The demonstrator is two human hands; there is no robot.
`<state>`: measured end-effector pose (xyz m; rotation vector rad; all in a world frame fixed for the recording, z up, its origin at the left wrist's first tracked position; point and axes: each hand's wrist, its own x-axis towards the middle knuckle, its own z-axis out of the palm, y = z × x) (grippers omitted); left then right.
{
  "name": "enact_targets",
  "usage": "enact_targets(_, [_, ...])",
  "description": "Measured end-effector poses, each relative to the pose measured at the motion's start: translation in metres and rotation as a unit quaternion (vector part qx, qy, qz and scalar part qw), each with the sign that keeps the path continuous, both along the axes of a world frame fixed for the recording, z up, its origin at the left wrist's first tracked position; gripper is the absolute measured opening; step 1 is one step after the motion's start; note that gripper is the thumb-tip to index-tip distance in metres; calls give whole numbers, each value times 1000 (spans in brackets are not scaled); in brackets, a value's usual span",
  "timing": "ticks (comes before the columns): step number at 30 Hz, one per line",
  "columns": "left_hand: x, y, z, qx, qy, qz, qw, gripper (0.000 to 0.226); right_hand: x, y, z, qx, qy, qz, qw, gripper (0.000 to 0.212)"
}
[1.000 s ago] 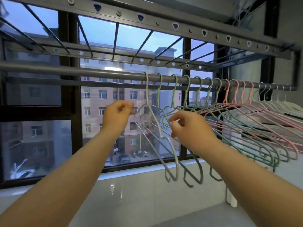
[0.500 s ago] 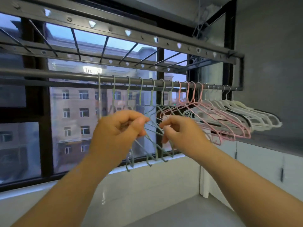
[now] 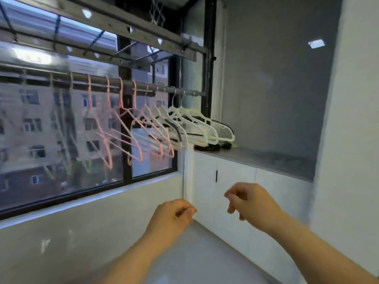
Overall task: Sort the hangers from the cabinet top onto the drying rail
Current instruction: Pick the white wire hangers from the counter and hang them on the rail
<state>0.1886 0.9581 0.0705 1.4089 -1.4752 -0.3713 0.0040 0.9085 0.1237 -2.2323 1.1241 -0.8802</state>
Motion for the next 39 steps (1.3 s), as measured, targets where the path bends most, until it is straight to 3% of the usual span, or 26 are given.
enact_targets(10, [-31, -220, -86, 121, -13, 32, 992, 39, -80, -184, -83, 117, 31, -126, 985, 18])
enact_targets(19, [-43, -455, -75, 153, -24, 25, 988, 19, -108, -397, -106, 107, 71, -258, 958, 26])
enact_targets(27, [-80, -612, -111, 181, -53, 37, 981, 23, -144, -568, -142, 119, 93, -287, 946, 27])
enact_targets(34, [-108, -758, -128, 186, -39, 102, 976, 30, -160, -758, -160, 71, 165, -247, 952, 34])
enact_targets(39, [-127, -840, -132, 193, -46, 129, 972, 32, -171, -865, -158, -33, 261, -247, 933, 29])
